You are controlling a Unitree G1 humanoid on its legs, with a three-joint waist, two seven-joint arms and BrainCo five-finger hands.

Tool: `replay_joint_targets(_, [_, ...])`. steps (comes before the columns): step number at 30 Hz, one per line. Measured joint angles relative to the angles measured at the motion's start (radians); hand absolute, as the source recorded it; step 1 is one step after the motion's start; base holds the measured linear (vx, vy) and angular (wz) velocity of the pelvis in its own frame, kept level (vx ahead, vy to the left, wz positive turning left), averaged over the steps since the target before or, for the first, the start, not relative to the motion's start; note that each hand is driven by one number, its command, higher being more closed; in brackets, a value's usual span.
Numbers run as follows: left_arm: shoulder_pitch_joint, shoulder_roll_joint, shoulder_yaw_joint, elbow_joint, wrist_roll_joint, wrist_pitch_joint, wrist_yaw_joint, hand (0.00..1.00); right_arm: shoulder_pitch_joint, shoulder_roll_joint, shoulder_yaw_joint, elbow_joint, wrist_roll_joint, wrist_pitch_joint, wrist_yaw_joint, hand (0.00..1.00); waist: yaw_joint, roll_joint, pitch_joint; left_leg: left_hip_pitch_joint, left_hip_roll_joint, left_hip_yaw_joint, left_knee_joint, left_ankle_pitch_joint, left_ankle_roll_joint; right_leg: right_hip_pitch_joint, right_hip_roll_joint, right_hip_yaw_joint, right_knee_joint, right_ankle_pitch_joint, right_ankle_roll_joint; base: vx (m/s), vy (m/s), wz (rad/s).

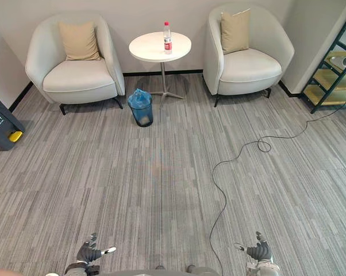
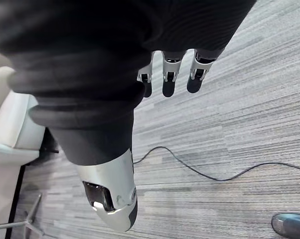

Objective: Gather rubbish on tea table into small bin, then transfer packed bag to large trash can.

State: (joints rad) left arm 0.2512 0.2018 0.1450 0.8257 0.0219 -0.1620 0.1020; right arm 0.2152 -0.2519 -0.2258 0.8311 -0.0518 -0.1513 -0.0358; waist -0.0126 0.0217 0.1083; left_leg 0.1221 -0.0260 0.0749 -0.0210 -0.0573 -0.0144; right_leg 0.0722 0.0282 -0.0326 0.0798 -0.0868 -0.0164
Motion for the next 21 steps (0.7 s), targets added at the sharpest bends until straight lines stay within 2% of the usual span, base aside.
replay_joint_targets(13, [0.021,-0.011,0.024,0.0,0.007,0.0,-0.015,0.0,0.009,-0.01,0.0,0.02,0.016,0.003,0.018,0.0,0.004,-0.012,-0.001,0.012,0.003,-0.002,-0.008,-0.002,-0.004,0.011,0.002,-0.016,-0.009,0.0,0.0,-0.01,-0.005,0.01])
replay_joint_targets(17, [0.02,-0.044,0.015,-0.046,-0.011,0.002,-0.014,0.0,-0.013,0.017,-0.008,0.02,0.072,0.005,0.014,0.0,0.011,-0.02,0.004,-0.031,0.003,0.003,0.008,-0.005,-0.006,-0.022,0.0,-0.016,0.012,-0.005,0.001,0.0,0.0,0.0])
replay_joint_targets(19, [0.003,-0.048,0.012,-0.077,-0.022,0.002,-0.015,0.0,-0.033,0.034,-0.01,0.02,0.094,0.006,0.013,0.0,0.027,-0.028,0.019,-0.053,0.004,0.01,0.039,-0.024,-0.013,-0.045,-0.002,-0.013,0.035,-0.016,-0.001,0.03,-0.001,-0.05])
replay_joint_targets(21, [0.002,-0.053,0.012,-0.095,-0.032,0.001,-0.014,0.0,-0.051,0.04,-0.011,0.02,0.101,0.006,0.012,0.0,0.03,-0.027,0.025,-0.086,0.006,0.025,0.086,-0.062,0.01,-0.064,-0.003,-0.009,0.064,-0.04,0.002,-0.01,0.015,-0.09])
